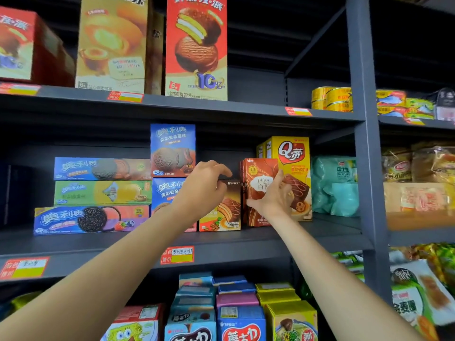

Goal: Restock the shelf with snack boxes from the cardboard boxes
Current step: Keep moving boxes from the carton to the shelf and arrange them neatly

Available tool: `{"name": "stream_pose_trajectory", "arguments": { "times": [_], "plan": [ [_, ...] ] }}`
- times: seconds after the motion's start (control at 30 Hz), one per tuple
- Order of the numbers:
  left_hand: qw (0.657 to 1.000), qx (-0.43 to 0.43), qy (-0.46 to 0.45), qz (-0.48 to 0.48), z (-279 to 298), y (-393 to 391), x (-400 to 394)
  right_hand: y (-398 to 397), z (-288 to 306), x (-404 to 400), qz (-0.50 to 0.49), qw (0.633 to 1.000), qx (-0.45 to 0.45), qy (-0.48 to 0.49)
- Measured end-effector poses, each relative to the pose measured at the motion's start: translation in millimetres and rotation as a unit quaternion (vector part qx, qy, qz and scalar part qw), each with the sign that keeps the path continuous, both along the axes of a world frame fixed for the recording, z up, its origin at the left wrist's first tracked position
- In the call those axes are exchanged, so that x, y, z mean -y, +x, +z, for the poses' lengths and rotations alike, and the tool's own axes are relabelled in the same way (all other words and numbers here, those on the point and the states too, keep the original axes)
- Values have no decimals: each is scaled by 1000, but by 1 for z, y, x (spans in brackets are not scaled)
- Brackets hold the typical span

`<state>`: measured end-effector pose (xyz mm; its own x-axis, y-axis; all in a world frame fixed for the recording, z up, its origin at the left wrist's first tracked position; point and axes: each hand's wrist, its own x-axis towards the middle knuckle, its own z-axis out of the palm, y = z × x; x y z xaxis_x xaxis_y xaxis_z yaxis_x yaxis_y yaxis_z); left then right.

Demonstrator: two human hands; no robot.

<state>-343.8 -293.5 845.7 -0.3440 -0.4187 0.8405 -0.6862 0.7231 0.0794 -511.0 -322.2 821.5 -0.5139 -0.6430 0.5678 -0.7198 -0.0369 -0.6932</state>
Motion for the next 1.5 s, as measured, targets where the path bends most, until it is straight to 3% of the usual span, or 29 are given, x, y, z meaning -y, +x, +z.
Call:
{"name": "stream_pose_trajectory", "arguments": {
  "times": [0.67, 0.73, 0.8, 0.93, 1.03, 1.17, 1.3, 1.43, 1.5],
  "plan": [
    [1000, 16, -18, 13, -5, 2, 11, 11, -3, -4, -35, 999, -15, -19],
    [999, 20, -37, 21, -8, 1, 11, 17, -1, -13, -55, 995, -47, -66],
    [994, 33, -96, 30, -14, 6, 10, 31, 1, -23, -59, 980, -80, -171],
    [977, 41, -203, 41, -38, 50, 4, 98, -1, -44, 55, 887, -126, -441],
    [972, 43, -215, 90, -79, 119, -8, 181, -26, -64, 185, 830, -134, -509],
    [973, 7, -167, 158, -167, 258, -41, 318, -102, -85, 354, 807, -119, -457],
    [950, -29, -20, 310, -298, 416, -96, 475, -232, -114, 480, 812, -96, -317],
    [893, -50, 175, 411, -456, 561, -176, 613, -408, -149, 548, 820, -123, -109],
    [840, -56, 288, 458, -535, 619, -222, 668, -511, -169, 566, 811, -149, 7]
  ]
}}
